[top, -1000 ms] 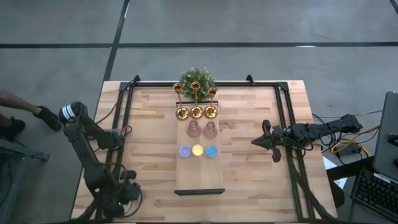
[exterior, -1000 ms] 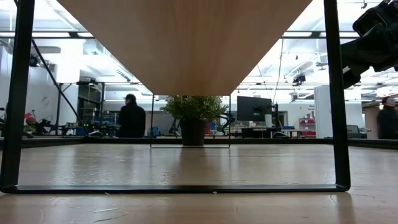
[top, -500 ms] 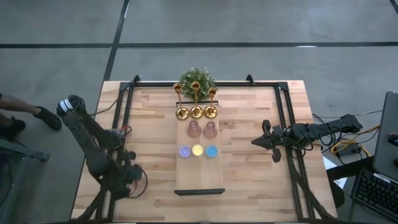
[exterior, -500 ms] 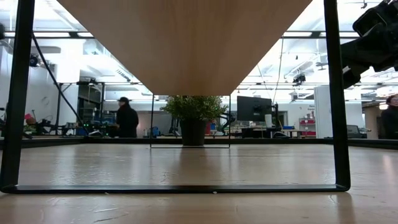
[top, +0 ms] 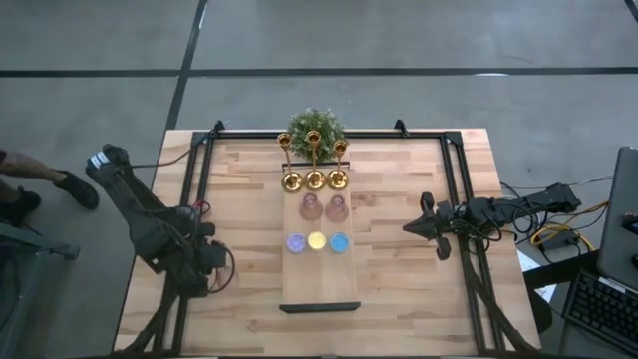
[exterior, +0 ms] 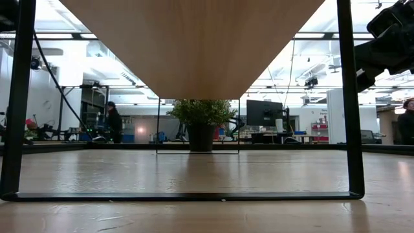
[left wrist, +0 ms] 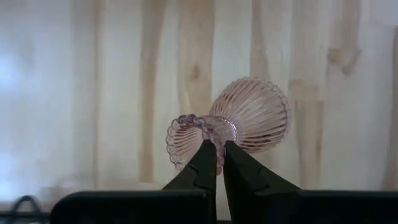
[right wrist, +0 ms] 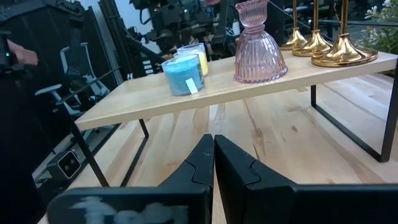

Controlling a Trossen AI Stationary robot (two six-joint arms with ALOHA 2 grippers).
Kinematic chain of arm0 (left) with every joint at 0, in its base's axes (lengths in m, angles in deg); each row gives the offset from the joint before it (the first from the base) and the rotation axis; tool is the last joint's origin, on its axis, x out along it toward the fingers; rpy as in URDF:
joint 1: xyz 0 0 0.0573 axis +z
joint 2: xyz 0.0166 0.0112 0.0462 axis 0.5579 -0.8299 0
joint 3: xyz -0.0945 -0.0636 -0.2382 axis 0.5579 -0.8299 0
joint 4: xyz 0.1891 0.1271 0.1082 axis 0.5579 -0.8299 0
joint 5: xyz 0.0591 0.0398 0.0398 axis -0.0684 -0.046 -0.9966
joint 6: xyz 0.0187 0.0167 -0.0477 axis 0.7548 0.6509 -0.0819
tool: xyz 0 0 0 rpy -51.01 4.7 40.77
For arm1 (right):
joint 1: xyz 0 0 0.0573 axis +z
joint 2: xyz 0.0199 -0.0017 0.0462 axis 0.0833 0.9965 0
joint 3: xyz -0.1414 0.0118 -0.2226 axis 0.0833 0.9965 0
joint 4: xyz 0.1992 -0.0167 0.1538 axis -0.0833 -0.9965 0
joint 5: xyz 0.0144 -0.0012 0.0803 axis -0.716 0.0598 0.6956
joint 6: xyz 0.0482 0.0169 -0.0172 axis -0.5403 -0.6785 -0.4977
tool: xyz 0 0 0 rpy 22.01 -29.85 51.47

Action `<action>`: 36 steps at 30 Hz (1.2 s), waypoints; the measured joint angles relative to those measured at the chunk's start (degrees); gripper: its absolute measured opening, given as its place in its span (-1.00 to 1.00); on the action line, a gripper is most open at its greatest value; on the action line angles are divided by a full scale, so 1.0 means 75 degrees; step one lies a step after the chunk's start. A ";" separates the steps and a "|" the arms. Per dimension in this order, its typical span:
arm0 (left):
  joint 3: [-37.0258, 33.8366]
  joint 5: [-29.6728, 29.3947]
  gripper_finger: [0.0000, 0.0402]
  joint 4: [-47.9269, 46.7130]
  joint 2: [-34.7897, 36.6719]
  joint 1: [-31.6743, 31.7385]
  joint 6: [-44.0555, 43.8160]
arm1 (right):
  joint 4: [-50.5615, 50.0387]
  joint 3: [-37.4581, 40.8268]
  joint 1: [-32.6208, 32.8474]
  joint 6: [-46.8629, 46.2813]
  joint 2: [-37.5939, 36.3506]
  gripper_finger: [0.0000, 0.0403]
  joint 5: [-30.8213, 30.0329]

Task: Pick & Place candle stick holders
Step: Put the pink glass candle holder on the shelf aligned with the pink glass candle holders

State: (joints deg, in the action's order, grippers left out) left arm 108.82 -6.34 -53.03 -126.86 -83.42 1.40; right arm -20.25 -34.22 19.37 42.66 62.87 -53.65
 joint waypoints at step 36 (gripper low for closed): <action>0.0381 -0.1588 -0.90 0.0535 0.0084 0.2061 0.2780 | 0.0000 0.0000 0.0003 0.0000 0.0000 -0.96 0.0001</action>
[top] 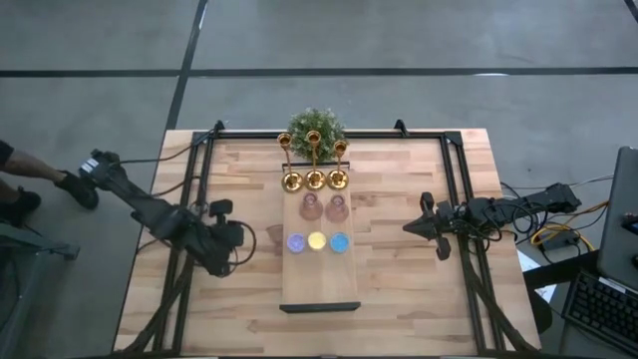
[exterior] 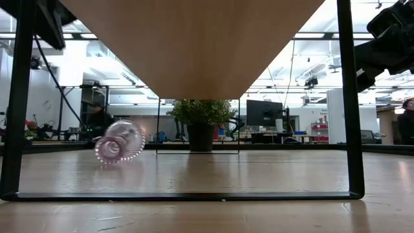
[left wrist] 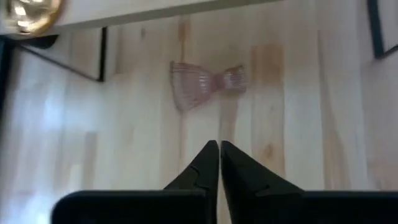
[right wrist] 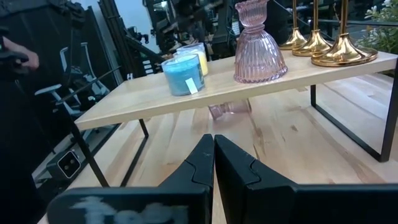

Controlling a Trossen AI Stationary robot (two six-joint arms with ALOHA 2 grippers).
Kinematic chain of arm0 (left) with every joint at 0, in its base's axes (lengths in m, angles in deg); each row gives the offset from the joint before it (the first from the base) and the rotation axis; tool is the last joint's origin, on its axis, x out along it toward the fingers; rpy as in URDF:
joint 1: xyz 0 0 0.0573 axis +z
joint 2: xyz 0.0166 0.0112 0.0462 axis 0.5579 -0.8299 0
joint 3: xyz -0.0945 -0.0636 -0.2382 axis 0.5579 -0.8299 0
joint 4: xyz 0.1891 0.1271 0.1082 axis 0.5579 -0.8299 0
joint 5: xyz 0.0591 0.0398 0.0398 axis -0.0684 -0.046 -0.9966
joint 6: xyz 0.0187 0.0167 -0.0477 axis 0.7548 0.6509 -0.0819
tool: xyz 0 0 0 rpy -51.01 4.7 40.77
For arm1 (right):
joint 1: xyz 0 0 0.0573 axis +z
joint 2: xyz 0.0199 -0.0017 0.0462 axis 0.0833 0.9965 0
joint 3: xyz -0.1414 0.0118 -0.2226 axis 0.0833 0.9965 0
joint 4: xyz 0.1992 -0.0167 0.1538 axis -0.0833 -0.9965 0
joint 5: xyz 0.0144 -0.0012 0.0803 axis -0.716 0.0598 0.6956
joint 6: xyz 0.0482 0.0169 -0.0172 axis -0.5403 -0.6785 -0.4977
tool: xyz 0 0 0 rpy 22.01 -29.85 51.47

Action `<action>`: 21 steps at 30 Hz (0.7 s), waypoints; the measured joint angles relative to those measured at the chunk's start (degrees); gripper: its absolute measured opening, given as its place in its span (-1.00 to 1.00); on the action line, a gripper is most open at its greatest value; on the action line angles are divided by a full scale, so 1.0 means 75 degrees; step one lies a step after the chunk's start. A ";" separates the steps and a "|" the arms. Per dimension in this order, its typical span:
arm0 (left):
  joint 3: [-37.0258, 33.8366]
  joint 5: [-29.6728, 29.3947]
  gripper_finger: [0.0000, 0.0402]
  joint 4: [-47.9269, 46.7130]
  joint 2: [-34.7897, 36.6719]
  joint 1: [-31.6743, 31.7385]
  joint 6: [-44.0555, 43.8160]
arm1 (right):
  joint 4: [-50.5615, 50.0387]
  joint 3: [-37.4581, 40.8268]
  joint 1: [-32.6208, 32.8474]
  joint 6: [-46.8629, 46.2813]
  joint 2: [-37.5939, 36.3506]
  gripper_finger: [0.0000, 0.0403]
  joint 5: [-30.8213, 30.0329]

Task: Pick & Place candle stick holders
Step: Put the pink glass candle holder on the shelf aligned with the pink glass candle holders

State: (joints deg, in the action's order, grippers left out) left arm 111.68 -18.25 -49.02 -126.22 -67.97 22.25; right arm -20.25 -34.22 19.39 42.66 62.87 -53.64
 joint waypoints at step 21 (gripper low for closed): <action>-0.3371 0.1184 0.17 0.4881 0.0841 0.2563 0.1033 | 0.0000 0.0000 -0.0003 0.0000 0.0000 -0.96 -0.0002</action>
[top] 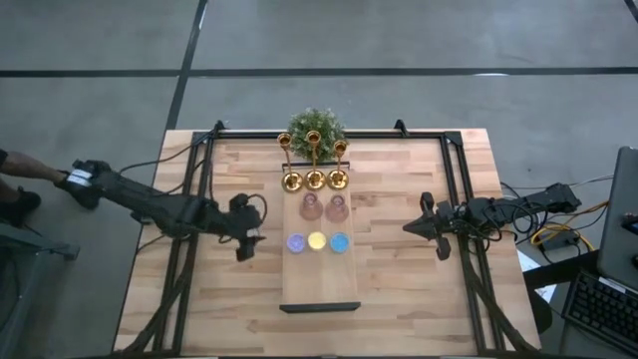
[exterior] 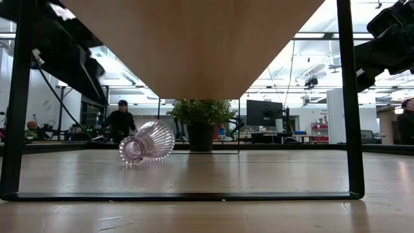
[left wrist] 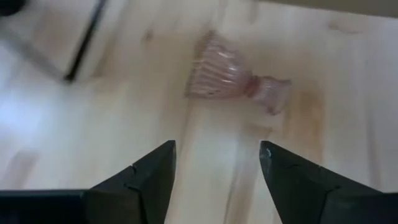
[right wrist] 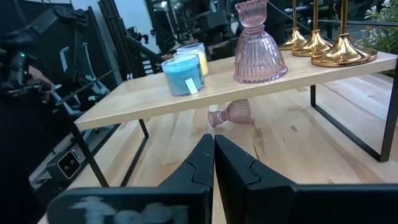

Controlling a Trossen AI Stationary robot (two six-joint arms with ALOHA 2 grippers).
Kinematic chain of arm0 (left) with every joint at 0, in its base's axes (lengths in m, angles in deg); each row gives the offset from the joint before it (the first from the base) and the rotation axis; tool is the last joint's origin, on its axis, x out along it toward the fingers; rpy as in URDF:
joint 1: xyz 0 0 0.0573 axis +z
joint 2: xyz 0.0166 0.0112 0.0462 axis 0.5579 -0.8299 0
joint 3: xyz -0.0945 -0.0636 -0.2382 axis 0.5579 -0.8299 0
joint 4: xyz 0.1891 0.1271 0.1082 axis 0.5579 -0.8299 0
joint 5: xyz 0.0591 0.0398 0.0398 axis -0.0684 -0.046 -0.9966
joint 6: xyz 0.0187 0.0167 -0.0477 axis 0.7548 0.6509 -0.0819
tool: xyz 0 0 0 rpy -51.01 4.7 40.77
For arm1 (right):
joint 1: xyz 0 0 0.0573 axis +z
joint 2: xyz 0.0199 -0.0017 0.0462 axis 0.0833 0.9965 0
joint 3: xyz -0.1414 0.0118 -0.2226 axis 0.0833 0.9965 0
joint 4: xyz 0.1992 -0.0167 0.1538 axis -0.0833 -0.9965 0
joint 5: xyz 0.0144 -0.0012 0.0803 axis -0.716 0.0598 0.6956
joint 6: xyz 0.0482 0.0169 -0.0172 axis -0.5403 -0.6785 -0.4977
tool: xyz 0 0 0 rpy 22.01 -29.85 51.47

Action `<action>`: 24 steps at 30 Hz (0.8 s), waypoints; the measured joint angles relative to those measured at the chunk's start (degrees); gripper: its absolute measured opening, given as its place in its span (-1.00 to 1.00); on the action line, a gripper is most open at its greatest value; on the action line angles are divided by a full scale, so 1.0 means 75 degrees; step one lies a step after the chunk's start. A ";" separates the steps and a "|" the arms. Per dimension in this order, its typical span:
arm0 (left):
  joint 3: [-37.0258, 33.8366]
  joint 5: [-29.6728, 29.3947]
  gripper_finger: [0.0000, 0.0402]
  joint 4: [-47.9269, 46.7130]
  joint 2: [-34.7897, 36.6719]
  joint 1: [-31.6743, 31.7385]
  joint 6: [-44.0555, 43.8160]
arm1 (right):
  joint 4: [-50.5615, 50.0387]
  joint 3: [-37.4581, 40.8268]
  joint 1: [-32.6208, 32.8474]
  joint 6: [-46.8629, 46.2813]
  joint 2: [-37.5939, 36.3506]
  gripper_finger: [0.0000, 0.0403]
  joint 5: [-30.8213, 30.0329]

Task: Pick & Place candle stick holders
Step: Put the pink glass candle holder on the shelf aligned with the pink glass candle holders

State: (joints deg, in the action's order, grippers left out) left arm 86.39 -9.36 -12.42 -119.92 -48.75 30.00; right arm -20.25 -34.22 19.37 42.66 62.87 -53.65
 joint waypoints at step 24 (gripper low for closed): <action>-0.1270 0.2863 -0.03 0.3626 -0.0757 0.3154 0.0690 | 0.0000 0.0000 0.0003 0.0000 0.0000 -0.96 0.0001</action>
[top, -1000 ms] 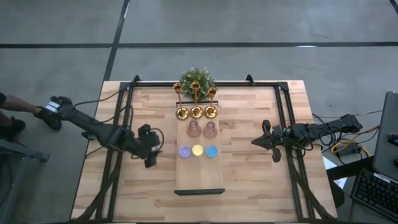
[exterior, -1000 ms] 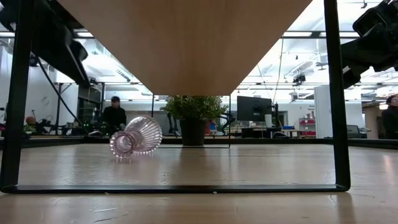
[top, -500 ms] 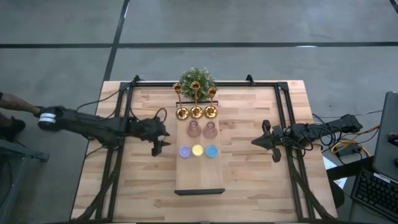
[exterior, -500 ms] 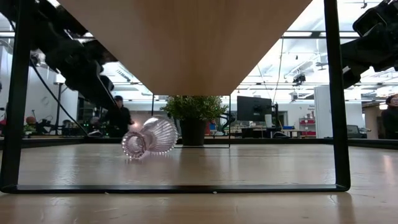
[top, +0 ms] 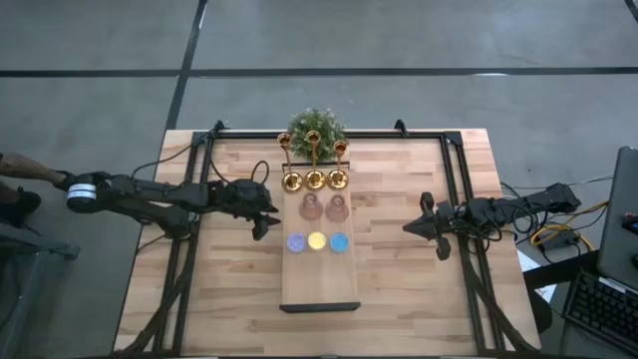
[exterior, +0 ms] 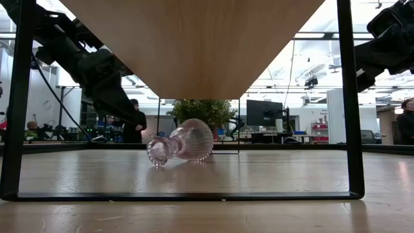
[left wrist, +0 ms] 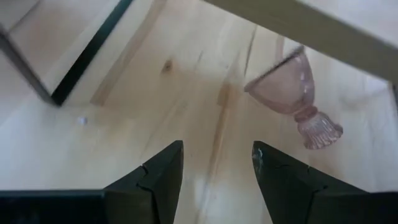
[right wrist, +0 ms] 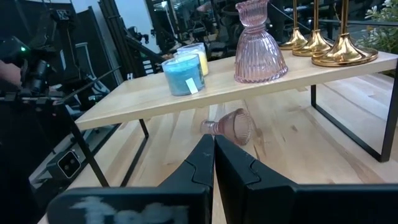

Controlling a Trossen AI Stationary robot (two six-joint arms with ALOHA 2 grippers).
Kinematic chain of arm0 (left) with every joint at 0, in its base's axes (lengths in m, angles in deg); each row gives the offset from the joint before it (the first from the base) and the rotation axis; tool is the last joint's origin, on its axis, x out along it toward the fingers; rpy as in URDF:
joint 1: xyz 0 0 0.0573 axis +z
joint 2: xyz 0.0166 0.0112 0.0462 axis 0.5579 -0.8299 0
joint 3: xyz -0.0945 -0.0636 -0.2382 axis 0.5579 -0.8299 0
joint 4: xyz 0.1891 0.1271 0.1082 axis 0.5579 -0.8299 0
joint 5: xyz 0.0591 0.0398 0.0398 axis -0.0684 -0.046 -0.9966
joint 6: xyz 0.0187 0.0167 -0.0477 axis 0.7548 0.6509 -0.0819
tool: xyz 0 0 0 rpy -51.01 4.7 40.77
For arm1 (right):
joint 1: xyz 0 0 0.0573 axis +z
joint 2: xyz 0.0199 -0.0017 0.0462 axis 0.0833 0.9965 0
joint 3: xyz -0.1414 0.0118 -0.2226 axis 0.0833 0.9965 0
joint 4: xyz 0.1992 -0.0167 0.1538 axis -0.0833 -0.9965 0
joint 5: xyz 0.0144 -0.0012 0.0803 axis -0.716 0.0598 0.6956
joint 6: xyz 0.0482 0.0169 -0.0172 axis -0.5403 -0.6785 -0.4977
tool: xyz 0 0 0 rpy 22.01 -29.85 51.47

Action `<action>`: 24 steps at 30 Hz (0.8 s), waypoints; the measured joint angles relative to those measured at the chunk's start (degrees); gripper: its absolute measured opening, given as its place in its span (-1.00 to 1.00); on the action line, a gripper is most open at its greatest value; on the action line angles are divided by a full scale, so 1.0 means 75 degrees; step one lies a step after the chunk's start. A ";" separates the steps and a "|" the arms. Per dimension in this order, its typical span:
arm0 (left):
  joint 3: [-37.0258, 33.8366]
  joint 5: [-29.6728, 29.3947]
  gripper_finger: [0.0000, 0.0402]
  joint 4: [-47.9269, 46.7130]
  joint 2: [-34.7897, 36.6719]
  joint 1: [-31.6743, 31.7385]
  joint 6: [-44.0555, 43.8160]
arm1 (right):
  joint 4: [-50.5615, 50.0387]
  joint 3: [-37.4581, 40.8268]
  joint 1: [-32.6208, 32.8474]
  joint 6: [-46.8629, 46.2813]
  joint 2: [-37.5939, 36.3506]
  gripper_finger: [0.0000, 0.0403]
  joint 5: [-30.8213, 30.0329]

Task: Pick & Place candle stick holders
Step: Put the pink glass candle holder on the shelf aligned with the pink glass candle holders

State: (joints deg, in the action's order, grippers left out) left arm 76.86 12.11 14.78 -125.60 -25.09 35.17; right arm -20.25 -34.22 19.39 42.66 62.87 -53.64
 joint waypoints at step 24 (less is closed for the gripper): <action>0.0003 0.0917 -0.03 0.0428 0.0043 -0.0359 -0.6388 | 0.0188 0.0000 -0.0003 0.0574 -0.0006 -0.96 -0.1546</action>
State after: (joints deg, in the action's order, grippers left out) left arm 76.88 18.99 17.99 -125.28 -27.78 -12.74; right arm -18.84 -34.22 19.37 46.96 62.83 -65.23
